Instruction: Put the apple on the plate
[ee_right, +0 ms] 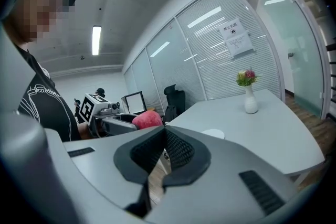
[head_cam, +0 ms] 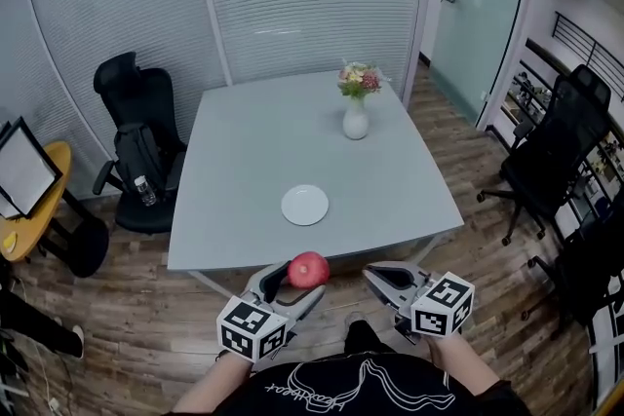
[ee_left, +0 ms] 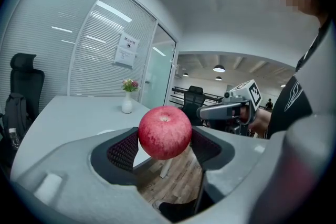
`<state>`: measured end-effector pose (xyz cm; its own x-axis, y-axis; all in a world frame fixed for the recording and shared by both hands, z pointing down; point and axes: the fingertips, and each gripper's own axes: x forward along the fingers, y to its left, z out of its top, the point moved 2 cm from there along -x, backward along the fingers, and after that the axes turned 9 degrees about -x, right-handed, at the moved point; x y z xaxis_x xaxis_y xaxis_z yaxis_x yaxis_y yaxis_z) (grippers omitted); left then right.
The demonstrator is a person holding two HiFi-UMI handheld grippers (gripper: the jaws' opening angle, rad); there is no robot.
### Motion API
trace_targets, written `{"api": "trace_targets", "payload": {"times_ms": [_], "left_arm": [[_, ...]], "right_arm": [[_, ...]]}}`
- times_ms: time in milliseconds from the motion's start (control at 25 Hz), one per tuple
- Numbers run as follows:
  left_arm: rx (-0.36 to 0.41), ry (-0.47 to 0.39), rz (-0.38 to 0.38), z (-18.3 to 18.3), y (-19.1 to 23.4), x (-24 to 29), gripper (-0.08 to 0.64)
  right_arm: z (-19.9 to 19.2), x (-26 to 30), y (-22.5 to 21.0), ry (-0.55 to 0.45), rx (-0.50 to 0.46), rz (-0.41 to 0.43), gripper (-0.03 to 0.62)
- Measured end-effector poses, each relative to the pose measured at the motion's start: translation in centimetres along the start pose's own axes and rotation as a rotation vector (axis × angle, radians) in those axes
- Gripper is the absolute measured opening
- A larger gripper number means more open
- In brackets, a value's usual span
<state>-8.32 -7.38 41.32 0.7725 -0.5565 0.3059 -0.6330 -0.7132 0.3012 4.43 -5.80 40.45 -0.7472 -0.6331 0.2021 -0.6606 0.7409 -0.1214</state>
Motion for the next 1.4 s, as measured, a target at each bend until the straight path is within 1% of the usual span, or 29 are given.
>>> {"api": "trace_targets", "payload": {"times_ms": [200, 360, 720, 1040, 1400], "left_arm": [[-0.007, -0.009, 0.038, 0.7, 1.2, 1.0, 0.324], [-0.023, 0.001, 0.077, 1.3, 3.0, 2.4, 0.324], [-0.064, -0.002, 0.131, 4.0, 7.5, 6.9, 0.324], [-0.094, -0.002, 0.162, 5.4, 11.6, 10.7, 0.324], [-0.13, 0.017, 0.196, 5.1, 15.3, 14.1, 0.324]], "right_arm": [[0.4, 1.5, -2.1, -0.009, 0.004, 0.036, 0.009], [0.8, 3.4, -4.3, -0.012, 0.014, 0.073, 0.009], [1.6, 7.9, -10.0, 0.025, 0.029, 0.145, 0.009], [1.7, 11.3, -14.6, 0.053, 0.049, 0.17, 0.009], [0.0, 13.8, -17.5, 0.101, 0.082, 0.19, 0.009]]}}
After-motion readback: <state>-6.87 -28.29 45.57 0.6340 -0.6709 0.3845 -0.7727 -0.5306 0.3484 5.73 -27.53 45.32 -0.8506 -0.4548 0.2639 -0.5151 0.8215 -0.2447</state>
